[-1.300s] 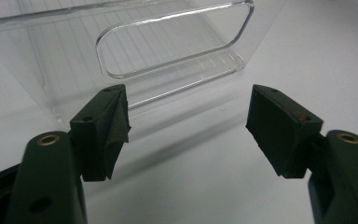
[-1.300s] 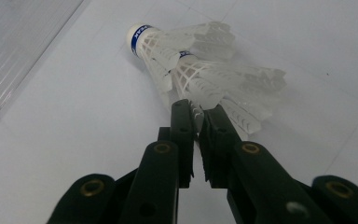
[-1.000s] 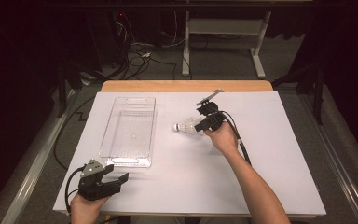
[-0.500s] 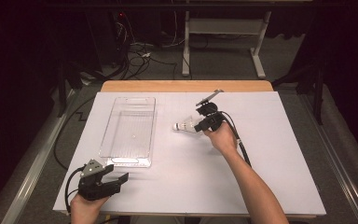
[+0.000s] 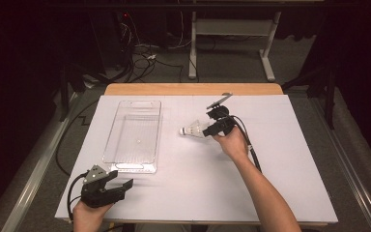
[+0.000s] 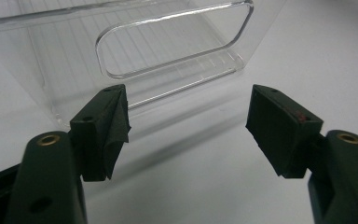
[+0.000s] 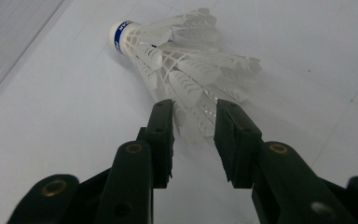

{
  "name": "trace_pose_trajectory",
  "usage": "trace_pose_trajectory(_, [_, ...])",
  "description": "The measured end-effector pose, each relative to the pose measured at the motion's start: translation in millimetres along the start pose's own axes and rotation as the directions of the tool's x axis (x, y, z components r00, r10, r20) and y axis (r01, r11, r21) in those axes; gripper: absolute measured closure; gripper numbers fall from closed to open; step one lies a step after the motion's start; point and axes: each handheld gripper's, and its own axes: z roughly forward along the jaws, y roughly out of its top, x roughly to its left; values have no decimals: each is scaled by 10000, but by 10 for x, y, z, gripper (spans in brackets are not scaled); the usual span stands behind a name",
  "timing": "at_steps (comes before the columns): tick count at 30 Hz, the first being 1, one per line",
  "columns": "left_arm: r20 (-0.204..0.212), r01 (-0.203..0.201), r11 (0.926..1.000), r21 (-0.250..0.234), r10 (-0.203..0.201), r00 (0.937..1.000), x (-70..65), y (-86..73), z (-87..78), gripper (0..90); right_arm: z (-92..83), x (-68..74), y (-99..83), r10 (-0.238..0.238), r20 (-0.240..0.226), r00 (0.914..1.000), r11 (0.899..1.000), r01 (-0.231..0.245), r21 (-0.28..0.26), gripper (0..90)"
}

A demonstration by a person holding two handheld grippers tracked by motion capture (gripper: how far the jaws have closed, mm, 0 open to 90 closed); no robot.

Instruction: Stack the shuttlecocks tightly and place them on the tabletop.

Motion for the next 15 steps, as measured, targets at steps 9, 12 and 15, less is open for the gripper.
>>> trace_pose_trajectory(9, [2, 27, 10000, -14, -27, 10000, -2, -1, 0, 306, -50, -8, -18, 21, 110, 9999, 9999, -19, -119, 637])
trace_pose_trajectory(12, [-2, -8, 10000, -3, 8, 10000, -2, 0, 0, 306, -64, -10, -24, 18, 125, 9999, 9999, -16, -144, 632])
trace_pose_trajectory(15, [2, 12, 10000, -5, -12, 10000, -3, -1, 0, 307, -76, -13, -34, 18, 156, 9999, 9998, -15, -173, 628])
